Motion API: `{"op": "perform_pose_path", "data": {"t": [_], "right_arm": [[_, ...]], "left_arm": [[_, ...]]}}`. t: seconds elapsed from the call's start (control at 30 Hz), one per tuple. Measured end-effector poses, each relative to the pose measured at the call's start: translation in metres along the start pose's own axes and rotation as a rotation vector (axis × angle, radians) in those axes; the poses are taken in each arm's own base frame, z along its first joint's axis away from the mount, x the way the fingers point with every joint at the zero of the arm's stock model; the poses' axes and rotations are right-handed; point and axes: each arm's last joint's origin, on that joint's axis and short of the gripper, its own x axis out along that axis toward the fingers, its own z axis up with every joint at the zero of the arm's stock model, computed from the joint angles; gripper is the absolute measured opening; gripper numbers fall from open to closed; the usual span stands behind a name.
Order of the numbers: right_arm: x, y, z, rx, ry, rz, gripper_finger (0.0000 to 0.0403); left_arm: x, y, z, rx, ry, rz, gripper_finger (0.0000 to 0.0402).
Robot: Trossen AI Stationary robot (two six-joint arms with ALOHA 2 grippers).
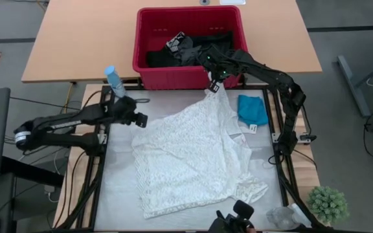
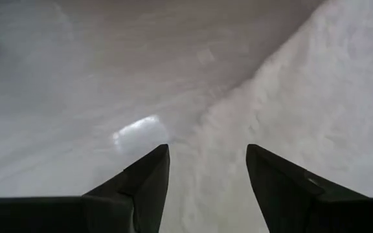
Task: Fold laundry
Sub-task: Fold the white shirt
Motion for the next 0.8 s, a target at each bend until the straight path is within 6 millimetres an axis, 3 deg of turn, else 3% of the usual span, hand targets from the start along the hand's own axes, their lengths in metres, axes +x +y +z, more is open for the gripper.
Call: {"op": "perform_pose_path", "data": {"t": [0.27,0.57,0.8], "right_arm": [[0.0,-0.001,0.0,0.005,-0.005,0.029,0.002],[0.0,-0.001,0.0,0.005,-0.004,0.029,0.002],[0.0,-0.001,0.0,0.004,-0.004,0.03,0.002]], "left_arm": [[0.044,0.018,0.021,0.138,0.094,-0.07,0.0197],[0.081,0.021,0.016,0.333,0.231,-0.121,0.0197],[0.101,0.023,0.007,0.381,0.335,-0.135,0.0197]]}}
